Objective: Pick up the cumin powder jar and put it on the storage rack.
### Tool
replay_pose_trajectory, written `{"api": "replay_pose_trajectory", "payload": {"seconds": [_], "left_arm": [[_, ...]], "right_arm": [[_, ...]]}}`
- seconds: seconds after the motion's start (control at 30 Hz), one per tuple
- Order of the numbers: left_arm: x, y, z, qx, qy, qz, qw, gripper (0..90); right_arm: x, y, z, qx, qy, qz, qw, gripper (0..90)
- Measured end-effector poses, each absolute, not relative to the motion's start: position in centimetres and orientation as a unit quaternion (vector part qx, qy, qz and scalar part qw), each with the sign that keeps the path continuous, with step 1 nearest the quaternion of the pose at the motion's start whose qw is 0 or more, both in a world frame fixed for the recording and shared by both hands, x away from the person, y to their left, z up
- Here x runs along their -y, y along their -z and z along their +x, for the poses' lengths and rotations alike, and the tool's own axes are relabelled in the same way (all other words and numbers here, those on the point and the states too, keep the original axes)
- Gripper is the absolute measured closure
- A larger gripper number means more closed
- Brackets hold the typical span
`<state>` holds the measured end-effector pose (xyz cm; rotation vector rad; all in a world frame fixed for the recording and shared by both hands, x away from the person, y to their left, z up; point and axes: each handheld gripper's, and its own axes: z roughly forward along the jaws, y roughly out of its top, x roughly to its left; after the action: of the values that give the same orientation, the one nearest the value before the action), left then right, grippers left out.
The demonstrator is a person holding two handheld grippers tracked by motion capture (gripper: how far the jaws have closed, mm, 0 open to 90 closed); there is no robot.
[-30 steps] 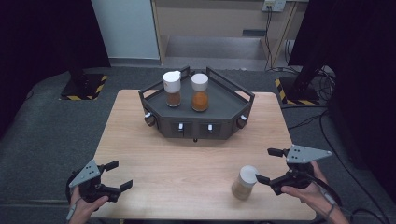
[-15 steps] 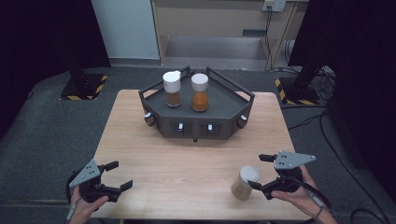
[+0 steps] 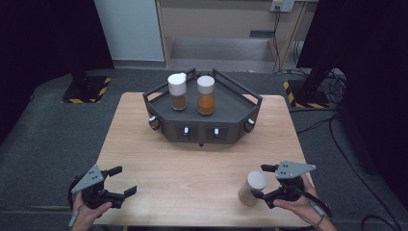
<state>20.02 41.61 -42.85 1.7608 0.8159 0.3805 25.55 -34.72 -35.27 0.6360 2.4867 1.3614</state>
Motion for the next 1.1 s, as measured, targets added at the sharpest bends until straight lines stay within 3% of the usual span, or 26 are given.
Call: {"api": "replay_pose_trajectory", "payload": {"seconds": [0.47,0.7,1.1], "left_arm": [[-41.6,42.8,20.0,-0.345,-0.16,0.744,0.549,0.8],[-41.6,42.8,20.1,-0.347,-0.159,0.745,0.548,0.8],[-41.6,42.8,20.1,-0.348,-0.16,0.744,0.547,0.8]], "right_arm": [[34.7,37.2,25.8,-0.849,-0.467,0.218,0.116,20.5],[35.4,38.4,26.0,-0.839,-0.487,0.216,0.109,33.4],[35.6,38.8,25.7,-0.832,-0.496,0.224,0.113,33.9]]}}
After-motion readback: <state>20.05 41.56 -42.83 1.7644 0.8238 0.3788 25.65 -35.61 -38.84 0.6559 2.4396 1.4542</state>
